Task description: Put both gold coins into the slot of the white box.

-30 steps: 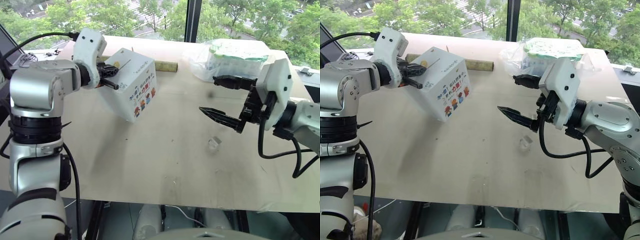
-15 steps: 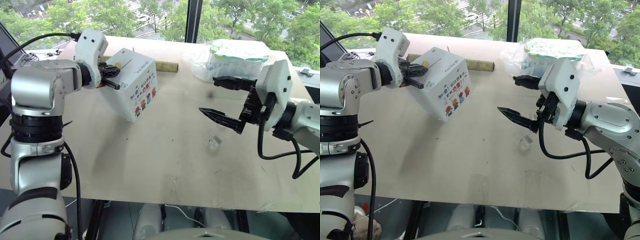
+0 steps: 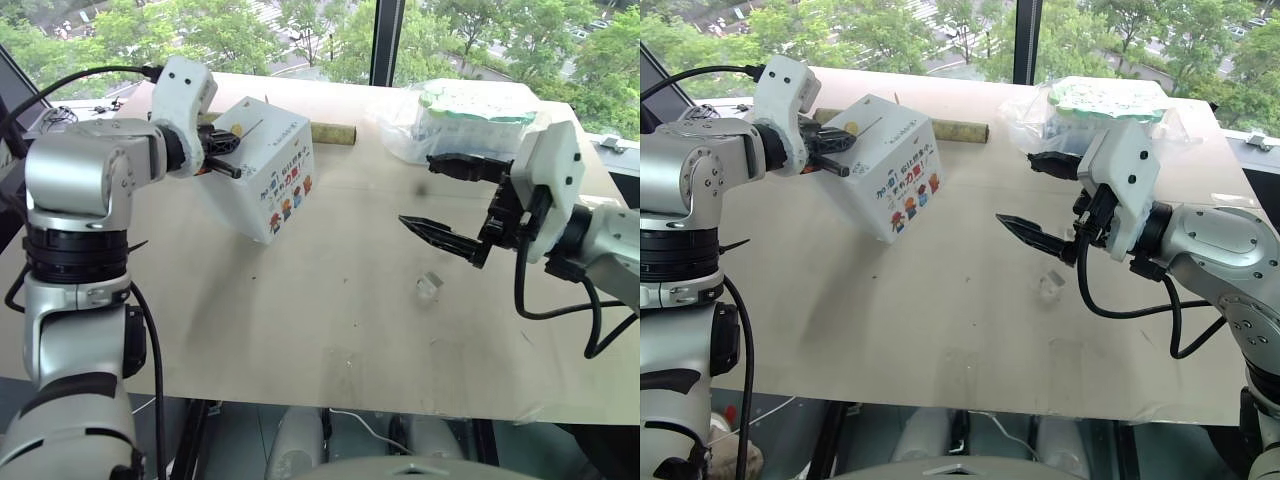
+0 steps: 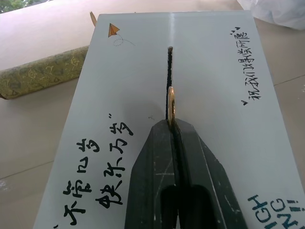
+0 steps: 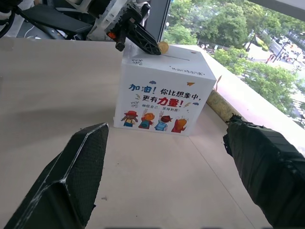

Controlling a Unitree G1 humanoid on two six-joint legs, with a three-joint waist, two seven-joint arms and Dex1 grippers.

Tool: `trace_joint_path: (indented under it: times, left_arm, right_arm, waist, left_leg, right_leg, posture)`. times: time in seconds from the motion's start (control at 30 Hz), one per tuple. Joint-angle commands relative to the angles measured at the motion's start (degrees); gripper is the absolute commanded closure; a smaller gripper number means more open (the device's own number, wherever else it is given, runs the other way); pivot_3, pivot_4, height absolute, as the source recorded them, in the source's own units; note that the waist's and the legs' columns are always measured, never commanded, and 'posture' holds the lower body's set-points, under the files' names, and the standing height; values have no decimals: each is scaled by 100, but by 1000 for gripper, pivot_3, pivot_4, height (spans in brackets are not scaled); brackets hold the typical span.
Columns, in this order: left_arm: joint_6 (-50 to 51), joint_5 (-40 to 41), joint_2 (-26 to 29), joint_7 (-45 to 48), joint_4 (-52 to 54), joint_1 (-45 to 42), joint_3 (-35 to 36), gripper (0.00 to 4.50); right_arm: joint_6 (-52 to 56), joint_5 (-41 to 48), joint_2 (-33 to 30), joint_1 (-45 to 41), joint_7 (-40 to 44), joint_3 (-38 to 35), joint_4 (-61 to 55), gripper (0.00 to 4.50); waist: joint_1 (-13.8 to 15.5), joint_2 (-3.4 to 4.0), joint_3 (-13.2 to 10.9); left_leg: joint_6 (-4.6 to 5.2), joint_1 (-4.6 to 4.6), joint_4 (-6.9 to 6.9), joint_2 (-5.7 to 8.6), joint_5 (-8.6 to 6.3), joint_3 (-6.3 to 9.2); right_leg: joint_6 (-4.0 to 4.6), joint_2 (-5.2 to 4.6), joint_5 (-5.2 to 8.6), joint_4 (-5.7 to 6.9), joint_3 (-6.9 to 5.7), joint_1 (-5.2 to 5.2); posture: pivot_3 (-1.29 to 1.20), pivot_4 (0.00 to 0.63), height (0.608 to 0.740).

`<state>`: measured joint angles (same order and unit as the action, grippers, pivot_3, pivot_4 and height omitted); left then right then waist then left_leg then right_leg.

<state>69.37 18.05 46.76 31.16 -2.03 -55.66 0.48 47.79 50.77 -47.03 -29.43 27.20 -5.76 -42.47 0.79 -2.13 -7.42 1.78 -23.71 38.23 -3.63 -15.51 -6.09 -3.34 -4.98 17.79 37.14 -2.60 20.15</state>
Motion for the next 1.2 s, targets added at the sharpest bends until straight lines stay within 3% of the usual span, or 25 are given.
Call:
trace_joint_path:
  times: [0.03,1.2]
  left_arm:
    - [179,-132,-30,-89,-178,95,-104,4500]
    - [166,-51,-26,231,-235,119,-265,4500]
  right_arm:
    - [-88,-32,-99,6,32,-258,-135,257]
    - [-58,-47,-219,70,59,-305,-190,257]
  waist:
    - [1,0,0]
    - [5,0,2]
  left_leg:
    - [0,0,0,0,0,0]
    - [0,0,0,0,0,0]
  right_leg:
    - [0,0,0,0,0,0]
    - [0,0,0,-1,0,-1]
  posture:
    - [0,150,740]
    - [0,150,740]
